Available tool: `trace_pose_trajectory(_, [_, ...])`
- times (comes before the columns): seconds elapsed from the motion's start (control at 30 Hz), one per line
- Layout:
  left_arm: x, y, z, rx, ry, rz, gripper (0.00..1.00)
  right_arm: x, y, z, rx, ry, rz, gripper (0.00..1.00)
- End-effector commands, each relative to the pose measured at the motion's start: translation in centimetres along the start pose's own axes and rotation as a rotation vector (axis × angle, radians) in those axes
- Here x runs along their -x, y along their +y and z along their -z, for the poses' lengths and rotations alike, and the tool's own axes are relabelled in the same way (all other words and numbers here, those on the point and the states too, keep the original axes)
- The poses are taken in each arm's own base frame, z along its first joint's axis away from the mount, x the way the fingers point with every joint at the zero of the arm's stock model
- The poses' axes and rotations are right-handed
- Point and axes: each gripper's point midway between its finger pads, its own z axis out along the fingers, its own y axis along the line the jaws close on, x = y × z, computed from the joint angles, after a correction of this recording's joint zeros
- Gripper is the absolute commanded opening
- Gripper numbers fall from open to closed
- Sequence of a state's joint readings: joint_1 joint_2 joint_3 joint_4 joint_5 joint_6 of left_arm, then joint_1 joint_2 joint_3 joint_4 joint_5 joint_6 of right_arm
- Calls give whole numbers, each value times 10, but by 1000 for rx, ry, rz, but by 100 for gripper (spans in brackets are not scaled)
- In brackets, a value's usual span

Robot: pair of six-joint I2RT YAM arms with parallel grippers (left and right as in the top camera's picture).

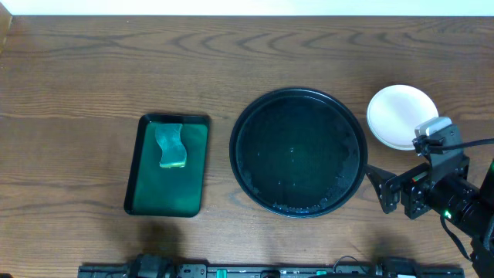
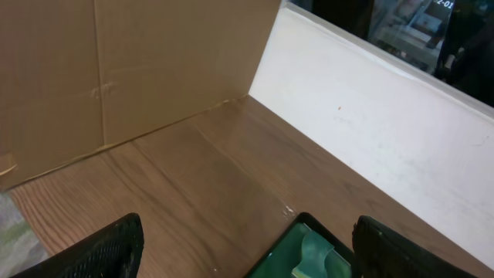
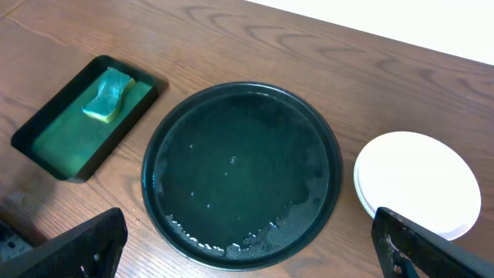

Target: Clean dirty plates on tray and stack at the side

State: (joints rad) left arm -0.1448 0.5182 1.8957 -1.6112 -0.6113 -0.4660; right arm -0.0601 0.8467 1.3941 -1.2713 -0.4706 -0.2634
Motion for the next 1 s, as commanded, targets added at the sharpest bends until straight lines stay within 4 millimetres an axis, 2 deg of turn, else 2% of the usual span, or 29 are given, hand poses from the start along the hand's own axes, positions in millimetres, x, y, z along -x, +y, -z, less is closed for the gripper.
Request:
trace_pose_trajectory(0.0, [-13,11,3,31,43,-60,87,2,-2,1,-17,-3,-9,99])
trace_pose_trajectory(0.2, [-13,11,3,31,43,-60,87,15,-6,3,-44,-59,31,99])
trace_pose_trajectory(0.37, [-13,11,3,31,43,-60,87,34,3,27,-84,-235,131,99])
trace_pose_trajectory(0.5, [-13,11,3,31,43,-60,87,39,10,49,-147,-411,216,99])
trace_pose_trajectory(0.6, [-13,11,3,31,43,-60,87,30,14,56,-186,-524,265,99])
trace_pose_trajectory(0.73, [-13,11,3,31,43,-60,87,12,17,55,-204,-640,286,99])
trace_pose_trajectory(0.97, [-13,11,3,31,43,-60,87,-2,10,33,-177,-851,220,99])
